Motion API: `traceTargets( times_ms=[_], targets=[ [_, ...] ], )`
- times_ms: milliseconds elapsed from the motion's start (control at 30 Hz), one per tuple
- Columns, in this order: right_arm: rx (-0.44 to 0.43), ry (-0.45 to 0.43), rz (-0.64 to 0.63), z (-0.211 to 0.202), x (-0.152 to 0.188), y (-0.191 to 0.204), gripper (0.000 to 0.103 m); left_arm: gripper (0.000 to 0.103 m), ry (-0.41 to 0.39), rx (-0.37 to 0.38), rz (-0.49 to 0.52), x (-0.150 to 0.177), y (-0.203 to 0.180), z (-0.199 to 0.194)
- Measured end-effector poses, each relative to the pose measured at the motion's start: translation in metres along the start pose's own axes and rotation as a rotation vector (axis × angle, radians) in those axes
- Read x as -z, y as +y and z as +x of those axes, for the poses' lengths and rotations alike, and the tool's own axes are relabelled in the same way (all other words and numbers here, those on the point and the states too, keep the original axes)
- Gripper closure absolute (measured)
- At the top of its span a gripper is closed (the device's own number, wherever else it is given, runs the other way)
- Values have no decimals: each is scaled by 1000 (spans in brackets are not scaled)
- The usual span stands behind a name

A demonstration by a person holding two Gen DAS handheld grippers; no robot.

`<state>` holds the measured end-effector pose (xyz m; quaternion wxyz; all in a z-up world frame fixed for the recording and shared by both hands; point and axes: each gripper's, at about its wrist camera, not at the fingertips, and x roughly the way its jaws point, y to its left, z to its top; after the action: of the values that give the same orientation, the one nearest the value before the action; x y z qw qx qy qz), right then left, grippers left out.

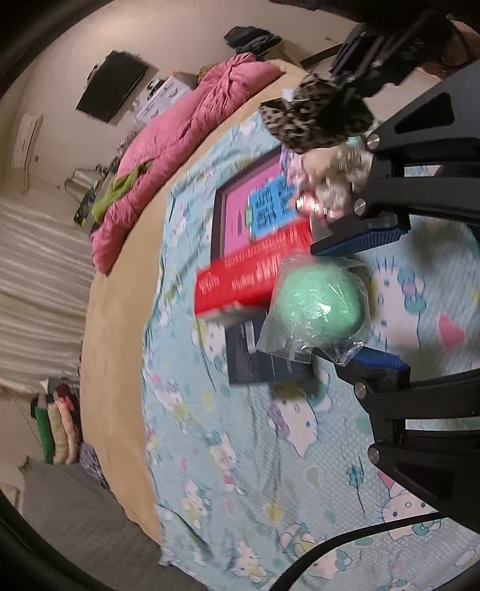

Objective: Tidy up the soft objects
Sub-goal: 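Carry the bath ball with the left tool while the right tool carries the scrunchie over the tray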

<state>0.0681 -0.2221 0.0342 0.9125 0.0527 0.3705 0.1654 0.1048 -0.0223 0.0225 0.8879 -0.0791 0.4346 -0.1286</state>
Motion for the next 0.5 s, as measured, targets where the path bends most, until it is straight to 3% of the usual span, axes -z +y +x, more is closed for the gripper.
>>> traceTargets(
  times_ms=[500],
  targets=[
    [102,-145,208,-68,-12,-100,90,57,22,91,180,-14,-119,8]
  ],
)
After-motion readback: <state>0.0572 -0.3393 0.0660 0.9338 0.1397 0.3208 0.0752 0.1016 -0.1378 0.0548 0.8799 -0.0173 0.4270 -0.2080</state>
